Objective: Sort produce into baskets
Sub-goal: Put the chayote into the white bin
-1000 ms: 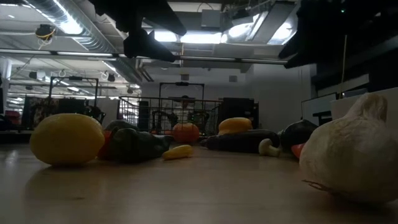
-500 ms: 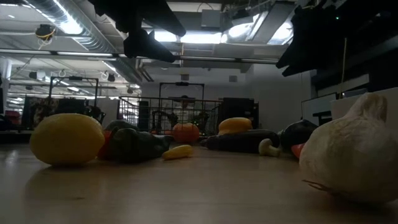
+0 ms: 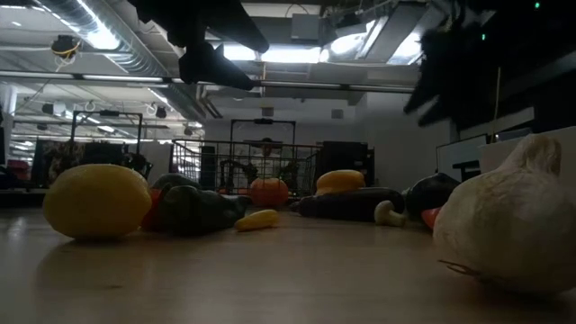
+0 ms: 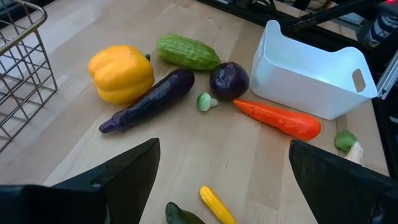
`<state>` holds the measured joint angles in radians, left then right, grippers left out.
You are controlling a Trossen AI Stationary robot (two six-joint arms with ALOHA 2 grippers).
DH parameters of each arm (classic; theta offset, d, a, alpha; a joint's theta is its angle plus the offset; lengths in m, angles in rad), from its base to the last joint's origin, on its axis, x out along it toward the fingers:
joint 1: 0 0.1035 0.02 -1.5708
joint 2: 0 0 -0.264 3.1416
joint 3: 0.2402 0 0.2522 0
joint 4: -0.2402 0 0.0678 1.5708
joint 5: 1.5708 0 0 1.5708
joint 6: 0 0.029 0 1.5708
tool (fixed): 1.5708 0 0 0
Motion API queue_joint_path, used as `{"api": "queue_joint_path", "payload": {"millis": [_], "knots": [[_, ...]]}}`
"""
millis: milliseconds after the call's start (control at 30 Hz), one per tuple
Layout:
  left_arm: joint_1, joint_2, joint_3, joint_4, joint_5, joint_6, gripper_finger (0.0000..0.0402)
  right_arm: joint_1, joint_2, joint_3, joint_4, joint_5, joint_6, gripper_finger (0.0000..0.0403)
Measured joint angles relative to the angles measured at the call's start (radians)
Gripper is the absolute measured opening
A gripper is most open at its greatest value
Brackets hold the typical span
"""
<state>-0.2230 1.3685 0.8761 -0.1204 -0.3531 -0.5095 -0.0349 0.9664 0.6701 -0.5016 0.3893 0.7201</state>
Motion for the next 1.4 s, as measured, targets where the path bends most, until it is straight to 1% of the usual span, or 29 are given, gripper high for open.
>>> {"api": "queue_joint_path", "payload": {"millis": [67, 133, 233, 333, 533, 667, 867, 1067, 1167, 1267, 1400], "knots": [[0.000, 0.000, 0.000, 0.000, 0.000, 0.000, 0.0351, -0.030, 0.028, 0.000, -0.030, -0.023, 0.056, 0.0250], [0.000, 0.000, 0.000, 0.000, 0.000, 0.000, 0.0351, -0.064, 0.061, 0.000, -0.065, -0.085, 0.088, 0.0250], [0.001, 0.000, 0.000, 0.000, 0.000, 0.000, 0.0351, -0.103, 0.124, 0.000, -0.047, -0.197, 0.105, 0.0250], [0.001, 0.000, 0.000, 0.000, 0.000, 0.000, 0.0351, -0.127, 0.193, 0.000, -0.036, -0.248, 0.118, 0.0250], [0.001, 0.000, 0.000, 0.000, -0.002, 0.001, 0.0351, -0.136, 0.312, 0.000, -0.010, -0.258, 0.121, 0.0250], [0.001, 0.000, 0.000, 0.000, -0.003, 0.000, 0.0351, -0.136, 0.365, 0.000, 0.037, -0.314, 0.122, 0.0250], [0.001, 0.000, 0.000, 0.000, -0.003, -0.003, 0.0351, -0.136, 0.417, 0.001, 0.072, -0.331, 0.145, 0.0250], [0.001, 0.000, 0.000, -0.001, -0.003, 0.000, 0.0351, -0.136, 0.475, 0.005, 0.084, -0.385, 0.139, 0.0250], [0.001, 0.000, 0.000, -0.001, -0.003, 0.000, 0.0351, -0.136, 0.482, 0.005, 0.088, -0.383, 0.138, 0.0249], [0.001, 0.000, 0.000, -0.001, -0.003, -0.001, 0.0351, -0.136, 0.482, 0.004, 0.092, -0.380, 0.138, 0.0235], [0.001, 0.000, 0.000, -0.001, -0.003, -0.005, 0.0351, -0.136, 0.482, 0.004, 0.088, -0.377, 0.136, 0.0206]]}}
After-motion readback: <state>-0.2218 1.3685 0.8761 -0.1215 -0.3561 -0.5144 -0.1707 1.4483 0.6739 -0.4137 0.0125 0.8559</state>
